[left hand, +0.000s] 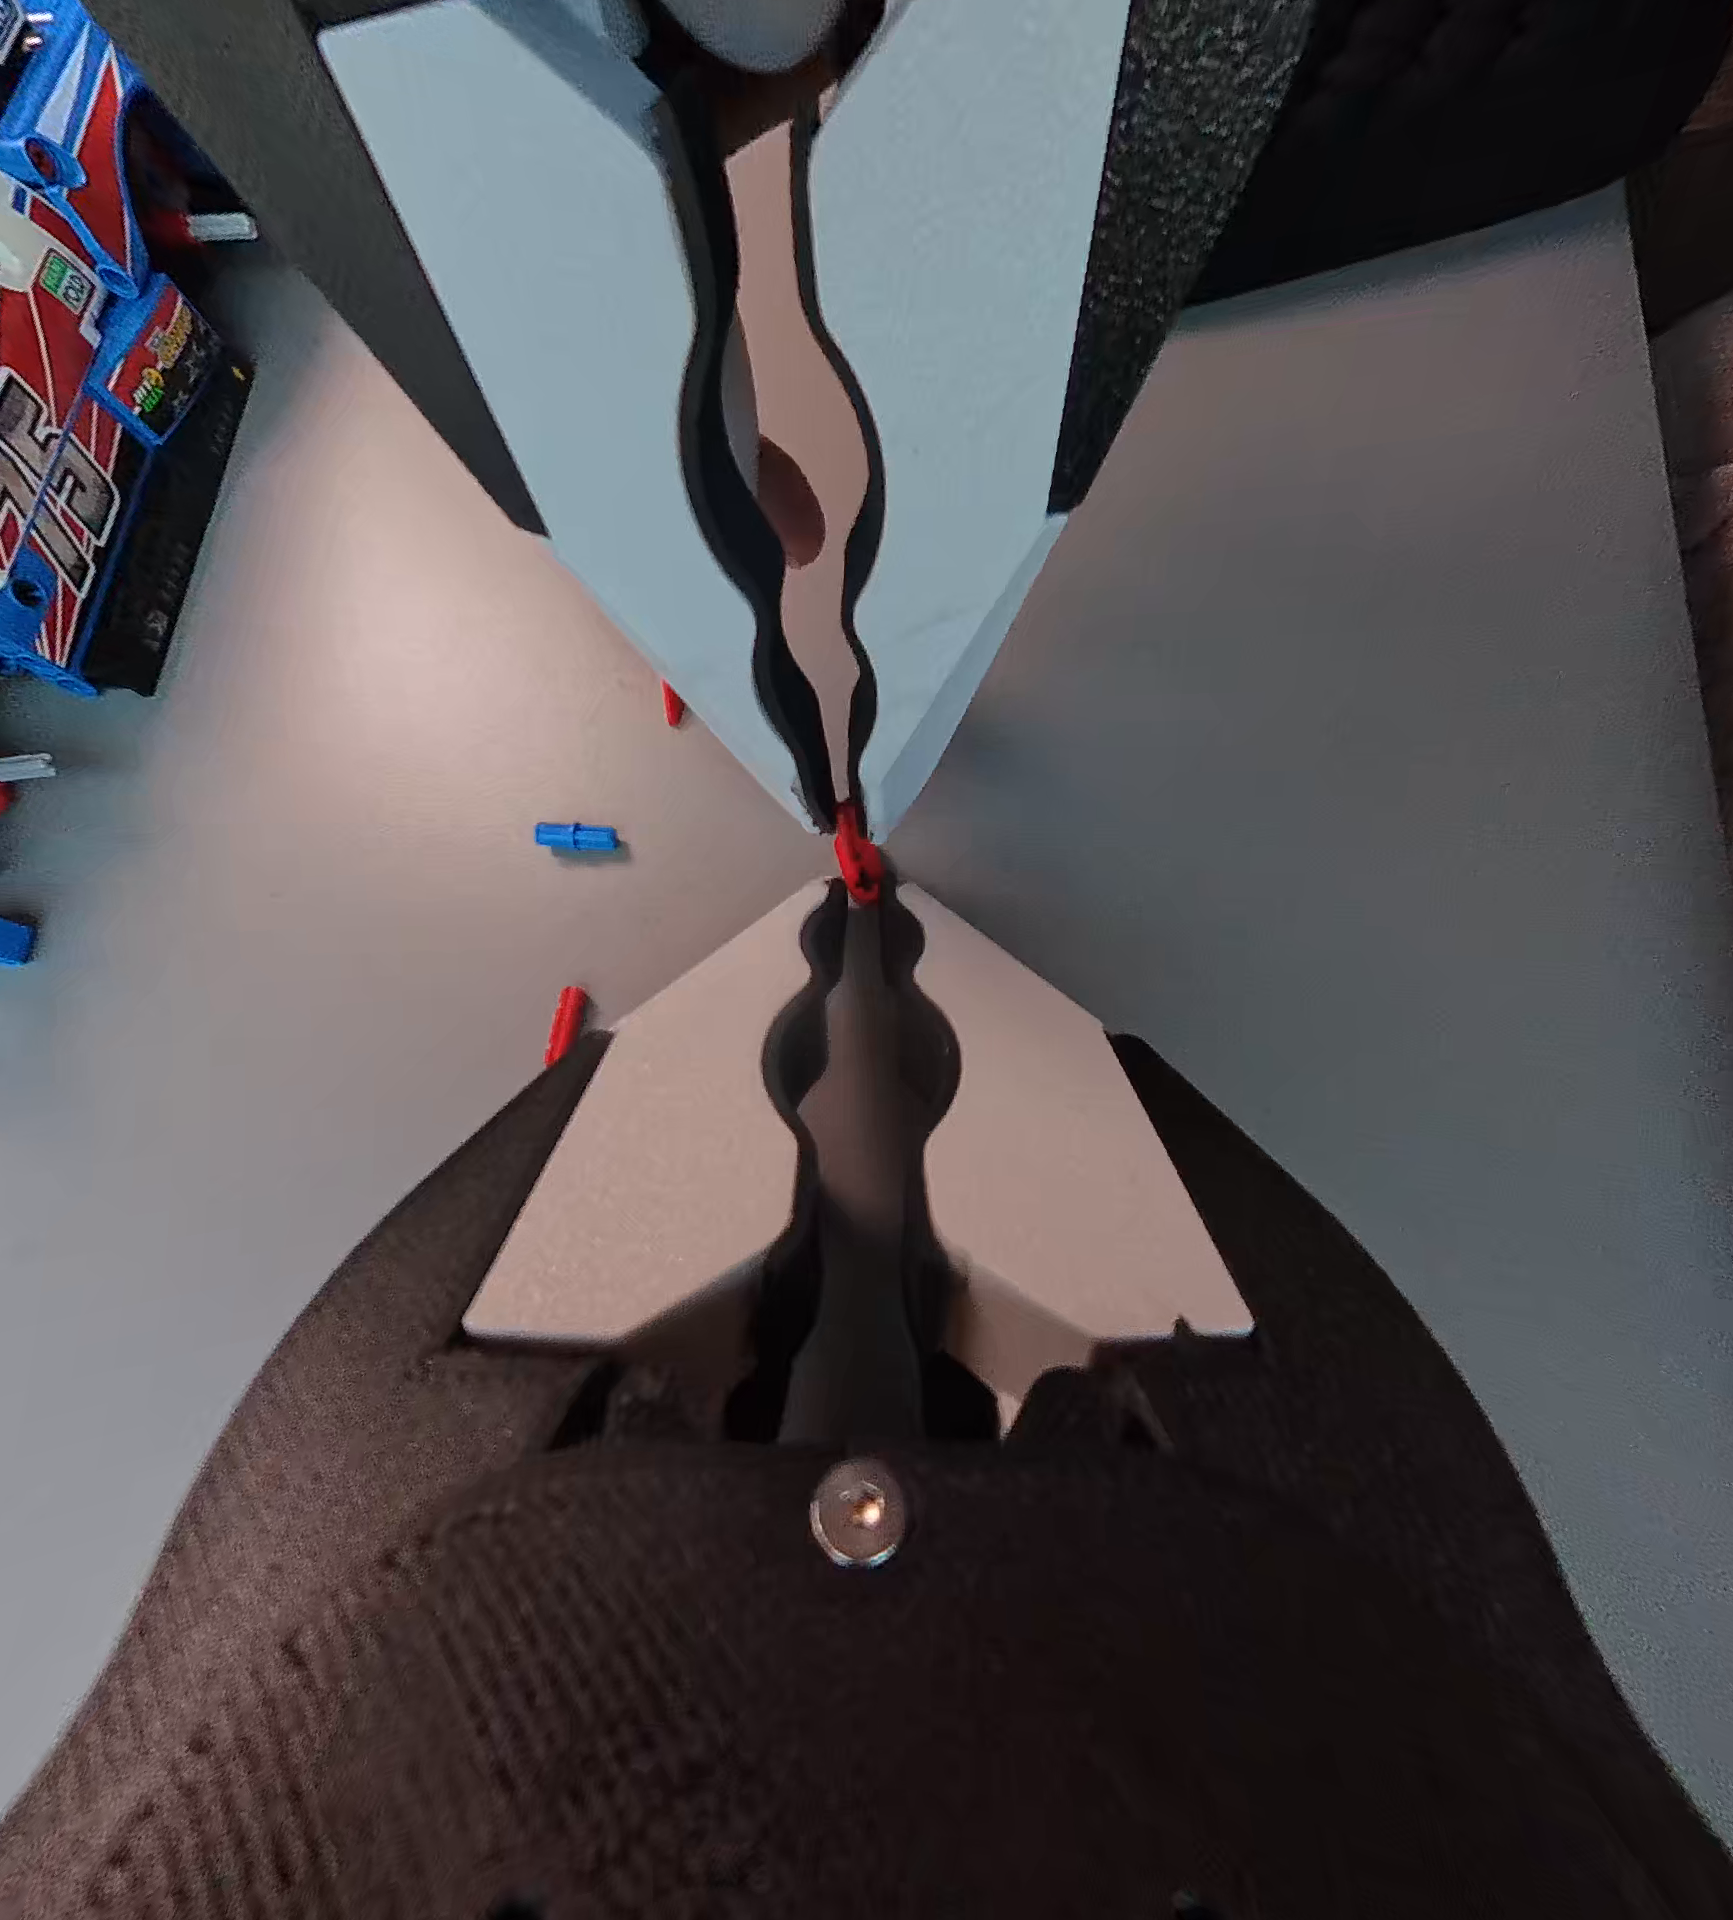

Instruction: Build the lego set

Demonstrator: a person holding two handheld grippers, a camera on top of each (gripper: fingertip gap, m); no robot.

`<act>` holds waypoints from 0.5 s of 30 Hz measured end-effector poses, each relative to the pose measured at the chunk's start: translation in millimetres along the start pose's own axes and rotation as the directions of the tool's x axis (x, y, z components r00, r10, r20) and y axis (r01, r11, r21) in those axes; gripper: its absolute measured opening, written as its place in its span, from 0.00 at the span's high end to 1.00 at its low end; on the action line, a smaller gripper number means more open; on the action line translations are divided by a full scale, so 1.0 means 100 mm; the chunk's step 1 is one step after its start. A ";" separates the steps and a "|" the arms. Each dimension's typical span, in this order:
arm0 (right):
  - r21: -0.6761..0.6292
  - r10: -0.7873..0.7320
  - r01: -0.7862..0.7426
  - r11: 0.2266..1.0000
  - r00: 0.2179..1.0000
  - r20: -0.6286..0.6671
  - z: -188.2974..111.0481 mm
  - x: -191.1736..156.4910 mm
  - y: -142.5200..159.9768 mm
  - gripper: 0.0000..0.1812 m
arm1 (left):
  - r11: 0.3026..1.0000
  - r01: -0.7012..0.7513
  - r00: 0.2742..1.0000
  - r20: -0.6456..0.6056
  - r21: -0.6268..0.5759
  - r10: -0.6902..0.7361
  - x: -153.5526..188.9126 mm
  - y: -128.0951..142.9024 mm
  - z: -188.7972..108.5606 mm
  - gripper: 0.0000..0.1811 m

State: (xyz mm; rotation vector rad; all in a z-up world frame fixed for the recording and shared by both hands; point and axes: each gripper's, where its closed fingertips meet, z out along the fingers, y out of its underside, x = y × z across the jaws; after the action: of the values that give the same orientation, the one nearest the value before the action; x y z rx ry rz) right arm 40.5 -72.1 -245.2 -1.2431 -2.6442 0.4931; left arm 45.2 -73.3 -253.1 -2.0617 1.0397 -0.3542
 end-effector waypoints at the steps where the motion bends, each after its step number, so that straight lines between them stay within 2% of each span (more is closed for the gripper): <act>1: 0.006 -0.001 0.001 1.000 1.000 -0.005 0.00 0.00 0.00 0.99 | 1.000 -0.001 1.000 0.001 0.000 0.001 0.00 0.00 0.00 0.98; 8: 0.025 -0.085 0.085 0.996 0.996 -0.010 0.00 -0.01 0.01 0.99 | 1.000 -0.013 1.000 -0.004 0.003 0.013 0.00 0.00 0.00 0.98; 15: -0.055 -0.150 0.153 0.987 0.988 0.045 -0.01 0.01 0.05 0.99 | 1.000 -0.027 1.000 -0.002 0.008 0.027 0.00 0.00 0.00 0.99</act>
State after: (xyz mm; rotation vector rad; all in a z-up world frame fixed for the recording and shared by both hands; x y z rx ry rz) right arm 43.6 -68.6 -246.0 -1.0464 -2.7787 0.4233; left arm 45.4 -73.2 -253.0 -2.0383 1.0650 -0.3459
